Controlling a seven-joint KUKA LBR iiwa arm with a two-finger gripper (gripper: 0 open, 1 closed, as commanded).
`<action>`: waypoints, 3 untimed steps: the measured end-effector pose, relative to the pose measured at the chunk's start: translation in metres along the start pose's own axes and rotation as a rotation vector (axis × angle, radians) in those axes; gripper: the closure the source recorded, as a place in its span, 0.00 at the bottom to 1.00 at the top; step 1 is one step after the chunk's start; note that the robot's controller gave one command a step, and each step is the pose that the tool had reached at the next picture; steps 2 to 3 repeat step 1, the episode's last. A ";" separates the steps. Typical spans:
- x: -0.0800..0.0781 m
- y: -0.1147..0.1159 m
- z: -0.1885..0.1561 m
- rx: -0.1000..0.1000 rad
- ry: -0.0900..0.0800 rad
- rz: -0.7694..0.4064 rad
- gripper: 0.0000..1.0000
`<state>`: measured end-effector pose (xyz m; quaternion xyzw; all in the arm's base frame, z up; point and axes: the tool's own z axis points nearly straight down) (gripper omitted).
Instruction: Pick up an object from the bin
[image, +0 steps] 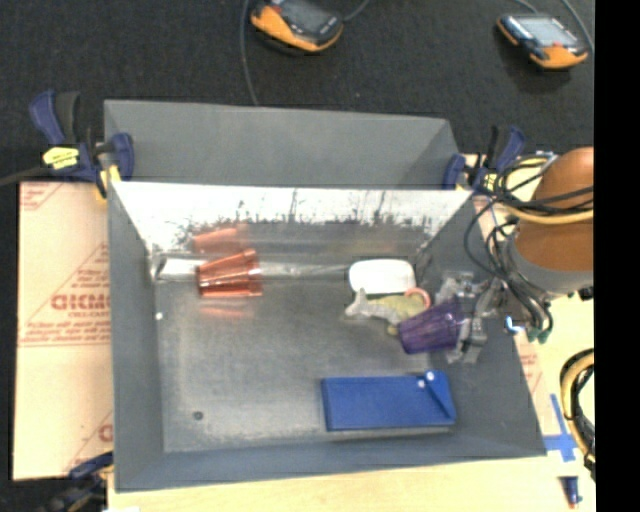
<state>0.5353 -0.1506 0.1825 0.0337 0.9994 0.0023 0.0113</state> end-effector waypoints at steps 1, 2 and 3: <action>-0.001 0.000 -0.014 0.001 -0.002 -0.001 1.00; -0.001 0.000 -0.014 0.001 -0.002 -0.001 1.00; -0.001 0.000 -0.014 0.001 -0.002 -0.001 1.00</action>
Offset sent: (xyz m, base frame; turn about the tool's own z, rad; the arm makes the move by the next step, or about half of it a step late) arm 0.0004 -0.0003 0.0598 -0.0005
